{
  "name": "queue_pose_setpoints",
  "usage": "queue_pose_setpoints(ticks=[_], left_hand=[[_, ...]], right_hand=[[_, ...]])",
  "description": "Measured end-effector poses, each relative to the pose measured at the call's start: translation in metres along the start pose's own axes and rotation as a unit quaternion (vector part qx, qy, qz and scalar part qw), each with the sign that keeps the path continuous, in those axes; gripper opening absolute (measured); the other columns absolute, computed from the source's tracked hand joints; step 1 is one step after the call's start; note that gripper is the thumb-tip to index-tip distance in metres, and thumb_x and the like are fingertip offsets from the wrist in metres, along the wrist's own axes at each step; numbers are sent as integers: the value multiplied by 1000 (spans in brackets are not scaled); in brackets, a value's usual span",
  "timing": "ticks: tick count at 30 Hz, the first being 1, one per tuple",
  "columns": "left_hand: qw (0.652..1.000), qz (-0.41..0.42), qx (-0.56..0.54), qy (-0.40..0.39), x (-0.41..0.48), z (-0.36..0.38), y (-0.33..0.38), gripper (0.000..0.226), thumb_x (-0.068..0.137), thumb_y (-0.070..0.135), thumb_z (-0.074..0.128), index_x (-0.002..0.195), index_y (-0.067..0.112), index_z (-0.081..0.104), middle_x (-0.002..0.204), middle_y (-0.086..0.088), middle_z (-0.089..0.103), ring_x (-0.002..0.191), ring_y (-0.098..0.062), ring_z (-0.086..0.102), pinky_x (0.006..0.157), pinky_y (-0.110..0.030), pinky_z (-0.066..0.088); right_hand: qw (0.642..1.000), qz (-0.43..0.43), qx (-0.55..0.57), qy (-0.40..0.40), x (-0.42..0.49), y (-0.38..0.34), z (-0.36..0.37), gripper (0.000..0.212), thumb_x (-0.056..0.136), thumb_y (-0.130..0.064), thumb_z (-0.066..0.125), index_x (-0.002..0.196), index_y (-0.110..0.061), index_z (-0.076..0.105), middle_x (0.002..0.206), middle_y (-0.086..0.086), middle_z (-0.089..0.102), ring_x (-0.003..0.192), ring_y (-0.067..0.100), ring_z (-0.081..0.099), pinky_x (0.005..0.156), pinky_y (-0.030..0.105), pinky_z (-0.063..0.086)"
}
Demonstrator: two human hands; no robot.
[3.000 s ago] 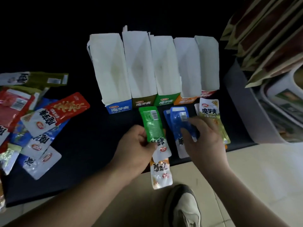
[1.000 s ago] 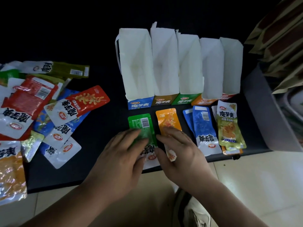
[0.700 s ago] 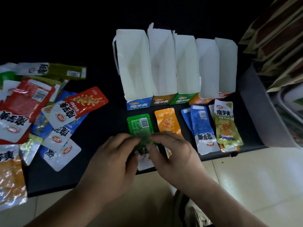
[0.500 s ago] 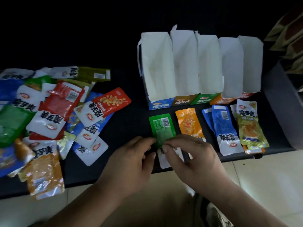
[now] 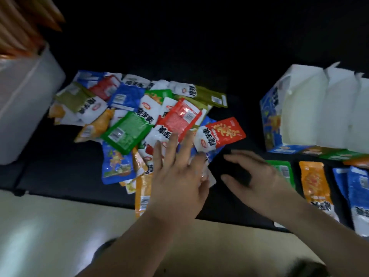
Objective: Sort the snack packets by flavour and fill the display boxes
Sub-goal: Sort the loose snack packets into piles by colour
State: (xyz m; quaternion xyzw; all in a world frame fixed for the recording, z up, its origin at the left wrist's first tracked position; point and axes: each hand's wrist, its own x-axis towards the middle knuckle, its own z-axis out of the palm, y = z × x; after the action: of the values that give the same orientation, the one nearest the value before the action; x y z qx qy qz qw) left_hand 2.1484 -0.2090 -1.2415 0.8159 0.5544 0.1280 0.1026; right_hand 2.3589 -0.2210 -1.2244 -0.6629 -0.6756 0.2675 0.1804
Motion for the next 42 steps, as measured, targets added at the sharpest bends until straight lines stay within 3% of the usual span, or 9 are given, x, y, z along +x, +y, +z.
queue_pose_setpoints(ticks=[4, 7, 10, 15, 21, 27, 32, 35, 42], left_hand=[[981, -116, 68, -138, -3, -2, -31, 124, 71, 92, 49, 163, 28, -4, 167, -18, -25, 154, -47, -20, 122, -68, -9], [987, -104, 29, -120, -11, 4, -39, 123, 69, 94, 46, 165, 26, 11, 171, -21, -12, 156, -48, -9, 122, -69, -1], [995, -83, 12, -61, -15, 10, -46, 103, 72, 82, 61, 154, 22, 45, 167, -22, 25, 152, -51, 23, 120, -72, 14], [994, -94, 25, 52, -3, 0, -50, 68, 73, 52, 80, 131, 21, 62, 137, -9, 55, 125, -37, 50, 110, -65, 34], [993, -104, 12, 62, 20, 10, -57, 70, 79, 49, 75, 139, 17, 58, 147, -14, 55, 139, -40, 44, 114, -63, 35], [990, -78, 9, 120, 25, 10, -40, 50, 82, 50, 65, 121, 20, 68, 128, -5, 67, 123, -33, 55, 103, -54, 39], [984, -120, -25, 129, 32, 3, -26, 52, 77, 46, 70, 123, 23, 64, 121, 1, 65, 108, -29, 57, 88, -46, 43], [975, -124, -118, 140, 38, 2, -13, 41, 80, 36, 68, 118, 21, 67, 113, 2, 65, 100, -23, 60, 80, -37, 52], [950, -149, -237, 139, 55, 10, 13, 45, 89, 45, 64, 126, 21, 64, 125, 4, 59, 108, -15, 62, 78, -26, 53]], right_hand=[[982, 53, -89, -157, 40, -26, -4, 118, 71, -67, 81, 163, -44, 11, 172, -11, 6, 158, 15, 13, 126, 41, 27], [959, 62, -165, -220, 57, -25, -4, 138, 59, -75, 84, 158, -55, -9, 171, -20, -14, 159, 15, 6, 123, 40, 31], [953, 51, -223, -198, 64, -19, -7, 133, 58, -76, 84, 159, -55, 0, 171, -24, 1, 155, 15, 24, 114, 36, 42], [976, 68, -181, -101, 72, -27, -5, 112, 66, -70, 84, 159, -50, 25, 162, -22, 31, 142, 15, 41, 103, 33, 48], [969, 69, -221, -87, 63, -24, 4, 100, 75, -77, 71, 158, -54, 22, 162, -33, 23, 149, 16, 30, 103, 34, 46], [974, 70, -175, -128, 61, -14, 1, 81, 89, -65, 55, 160, -48, 20, 167, -30, 6, 157, 7, 12, 117, 40, 40], [995, 84, -50, 3, 67, -7, -4, 62, 87, -40, 62, 146, -32, 47, 152, -8, 43, 144, 16, 37, 109, 43, 47], [997, 65, -17, -30, 52, -5, 0, 57, 94, -42, 61, 148, -39, 44, 129, -10, 62, 116, 13, 61, 93, 37, 55], [997, 64, -20, 26, 46, 15, -8, 61, 94, -22, 66, 152, -23, 45, 138, -1, 46, 131, 23, 50, 96, 34, 49]])
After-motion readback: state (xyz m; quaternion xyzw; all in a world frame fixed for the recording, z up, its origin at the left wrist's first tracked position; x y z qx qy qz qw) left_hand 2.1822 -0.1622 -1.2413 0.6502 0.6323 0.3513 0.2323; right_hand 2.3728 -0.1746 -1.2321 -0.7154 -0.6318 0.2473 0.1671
